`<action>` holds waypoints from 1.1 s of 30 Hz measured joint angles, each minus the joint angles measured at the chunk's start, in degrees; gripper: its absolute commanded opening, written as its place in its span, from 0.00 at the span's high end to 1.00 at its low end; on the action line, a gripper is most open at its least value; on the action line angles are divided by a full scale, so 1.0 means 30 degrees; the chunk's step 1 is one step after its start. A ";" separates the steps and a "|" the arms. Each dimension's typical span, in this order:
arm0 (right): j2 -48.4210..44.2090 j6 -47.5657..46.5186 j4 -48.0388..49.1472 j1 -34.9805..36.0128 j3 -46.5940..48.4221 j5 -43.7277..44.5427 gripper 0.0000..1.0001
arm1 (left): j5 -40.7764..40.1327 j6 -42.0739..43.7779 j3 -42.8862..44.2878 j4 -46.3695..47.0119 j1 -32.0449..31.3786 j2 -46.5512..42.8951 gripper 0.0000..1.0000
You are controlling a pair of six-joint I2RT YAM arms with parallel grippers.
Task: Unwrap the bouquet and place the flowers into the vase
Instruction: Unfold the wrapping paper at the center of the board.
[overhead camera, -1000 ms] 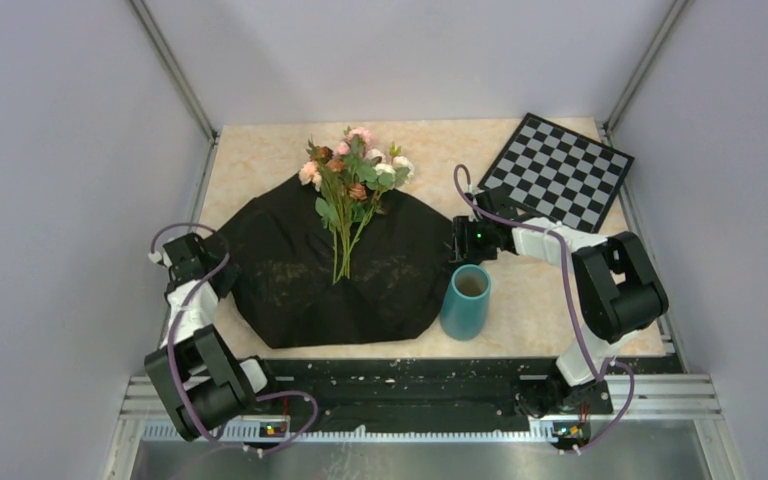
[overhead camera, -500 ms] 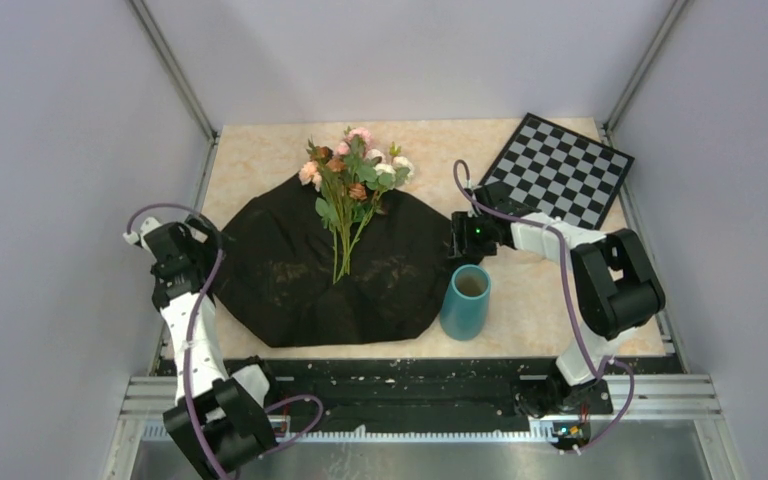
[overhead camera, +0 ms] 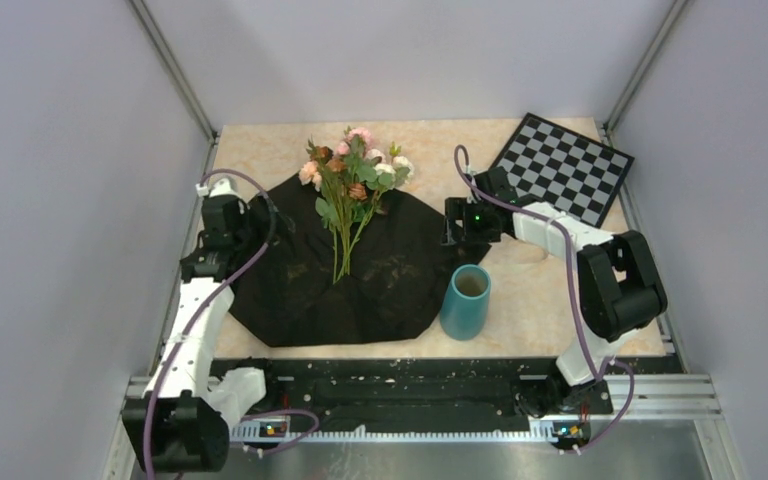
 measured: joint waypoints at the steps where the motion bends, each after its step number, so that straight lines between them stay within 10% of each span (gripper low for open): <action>1: -0.0138 -0.0007 -0.0248 -0.0007 0.0000 0.0058 0.18 | 0.0095 -0.0182 0.0000 0.0044 -0.0627 0.0277 0.01; 13: -0.3053 0.0175 -0.0707 -0.3366 -0.2667 -0.0299 0.20 | 0.2076 -0.2557 -0.2018 0.3286 -0.4794 0.3432 0.01; 33: -0.1887 0.0590 0.1581 -0.4255 -0.3927 -0.2288 0.43 | 0.3971 -0.4051 -0.3789 0.7373 -0.5093 0.7249 0.01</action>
